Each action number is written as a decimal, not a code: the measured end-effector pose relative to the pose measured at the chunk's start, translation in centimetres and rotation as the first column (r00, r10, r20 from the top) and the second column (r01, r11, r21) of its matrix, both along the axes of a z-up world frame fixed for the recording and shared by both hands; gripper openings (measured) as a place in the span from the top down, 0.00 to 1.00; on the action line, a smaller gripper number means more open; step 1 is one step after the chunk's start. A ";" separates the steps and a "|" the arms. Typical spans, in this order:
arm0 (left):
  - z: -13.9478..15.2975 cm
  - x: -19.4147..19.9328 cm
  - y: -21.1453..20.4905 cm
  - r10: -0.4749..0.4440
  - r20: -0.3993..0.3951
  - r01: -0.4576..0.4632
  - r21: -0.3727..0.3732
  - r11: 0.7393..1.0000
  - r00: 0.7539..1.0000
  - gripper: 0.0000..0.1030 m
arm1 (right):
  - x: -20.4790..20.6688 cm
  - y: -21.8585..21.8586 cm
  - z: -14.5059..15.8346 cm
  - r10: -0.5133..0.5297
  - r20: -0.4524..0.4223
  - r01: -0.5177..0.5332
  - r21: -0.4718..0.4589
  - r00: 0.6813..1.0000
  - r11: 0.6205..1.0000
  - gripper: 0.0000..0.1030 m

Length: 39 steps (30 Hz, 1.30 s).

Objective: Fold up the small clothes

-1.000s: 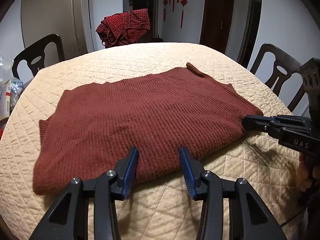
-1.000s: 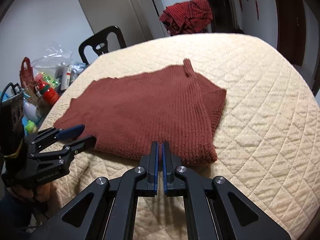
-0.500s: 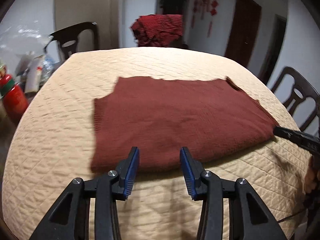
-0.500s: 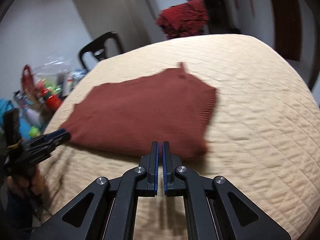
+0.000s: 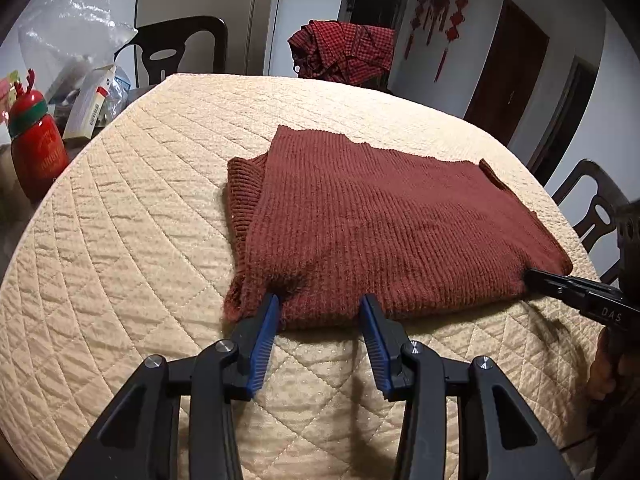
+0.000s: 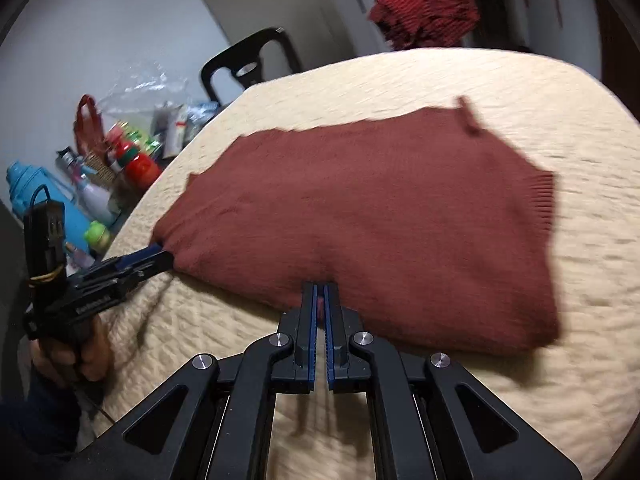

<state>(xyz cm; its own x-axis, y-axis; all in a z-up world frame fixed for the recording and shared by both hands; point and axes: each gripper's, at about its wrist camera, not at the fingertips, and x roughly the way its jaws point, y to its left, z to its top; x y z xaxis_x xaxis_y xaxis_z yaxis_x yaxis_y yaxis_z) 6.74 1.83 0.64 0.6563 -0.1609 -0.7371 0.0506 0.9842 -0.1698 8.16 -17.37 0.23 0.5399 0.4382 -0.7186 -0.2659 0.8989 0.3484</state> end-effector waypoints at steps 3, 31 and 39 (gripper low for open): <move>-0.1 0.0 0.1 -0.003 -0.001 0.003 -0.007 1.000 1.000 0.56 | -1.1 -3.7 0.3 -0.082 0.002 0.082 0.037 0.997 0.996 0.98; 1.1 8.9 -0.2 -0.019 -0.013 0.019 0.014 1.000 1.000 0.56 | 4.7 -7.4 0.1 -0.250 -0.016 0.250 0.032 0.968 0.968 0.98; 2.5 11.0 -1.2 -0.051 0.020 0.050 0.034 0.998 0.998 0.56 | 8.0 -5.9 2.9 -0.239 0.037 0.237 0.058 0.970 0.970 0.97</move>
<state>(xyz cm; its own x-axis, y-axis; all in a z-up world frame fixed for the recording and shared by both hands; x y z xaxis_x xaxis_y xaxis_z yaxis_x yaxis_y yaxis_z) 17.69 0.64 3.17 0.6635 -0.1701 -0.7286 0.1038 0.9853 -0.1355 16.18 -23.28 3.16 0.6632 0.3303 -0.6717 -0.0625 0.9187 0.3900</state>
